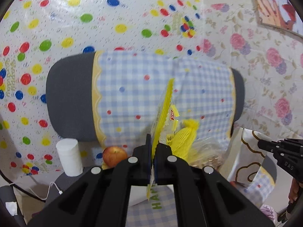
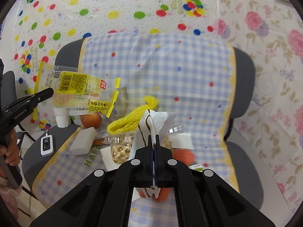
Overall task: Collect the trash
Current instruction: 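Carry both items over the pink trash bin and open both grippers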
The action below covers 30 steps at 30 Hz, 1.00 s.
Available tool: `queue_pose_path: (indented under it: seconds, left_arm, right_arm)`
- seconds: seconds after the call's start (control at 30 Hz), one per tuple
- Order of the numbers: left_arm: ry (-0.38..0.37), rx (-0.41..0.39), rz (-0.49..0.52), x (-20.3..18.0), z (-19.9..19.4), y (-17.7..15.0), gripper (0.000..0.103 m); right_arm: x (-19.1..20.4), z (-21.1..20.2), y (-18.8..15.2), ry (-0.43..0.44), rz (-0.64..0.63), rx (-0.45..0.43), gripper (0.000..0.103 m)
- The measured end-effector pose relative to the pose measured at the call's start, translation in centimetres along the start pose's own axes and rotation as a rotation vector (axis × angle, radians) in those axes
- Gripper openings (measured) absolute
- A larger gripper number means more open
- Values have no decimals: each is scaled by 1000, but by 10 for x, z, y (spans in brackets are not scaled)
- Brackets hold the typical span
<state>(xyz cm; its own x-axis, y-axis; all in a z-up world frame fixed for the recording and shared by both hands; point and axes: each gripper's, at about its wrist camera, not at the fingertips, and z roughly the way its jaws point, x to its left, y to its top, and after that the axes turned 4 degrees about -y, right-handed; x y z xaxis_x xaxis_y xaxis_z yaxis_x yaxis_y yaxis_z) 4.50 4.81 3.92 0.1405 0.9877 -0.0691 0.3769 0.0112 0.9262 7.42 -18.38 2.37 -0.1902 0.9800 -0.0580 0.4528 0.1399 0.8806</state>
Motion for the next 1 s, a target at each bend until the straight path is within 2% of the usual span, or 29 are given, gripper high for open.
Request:
queue_pose_path:
  seconds: [0.23,0.47,0.57,0.83,1.0]
  left_arm:
    - [-131,-45,35,-46,-31,0,0]
    - [-292,-3,67,-101,-39,-32,0]
    - [-370,25,78,-128,-41,-51,0]
    - [-603,101,220,-215,-62,-111,0]
    - [-702,158,287,-257,-66,-150,0]
  right_arm:
    - [-22,-54,-15,-79,42,-52,1]
    - [-45,-109,-63,-230,94,-37,1]
    - [-57,-132,-90,-299,138,-14,1]
    - [-86,-177,-170,-490,249,88,1]
    - [-101,-197,-218,-573,317,154,1]
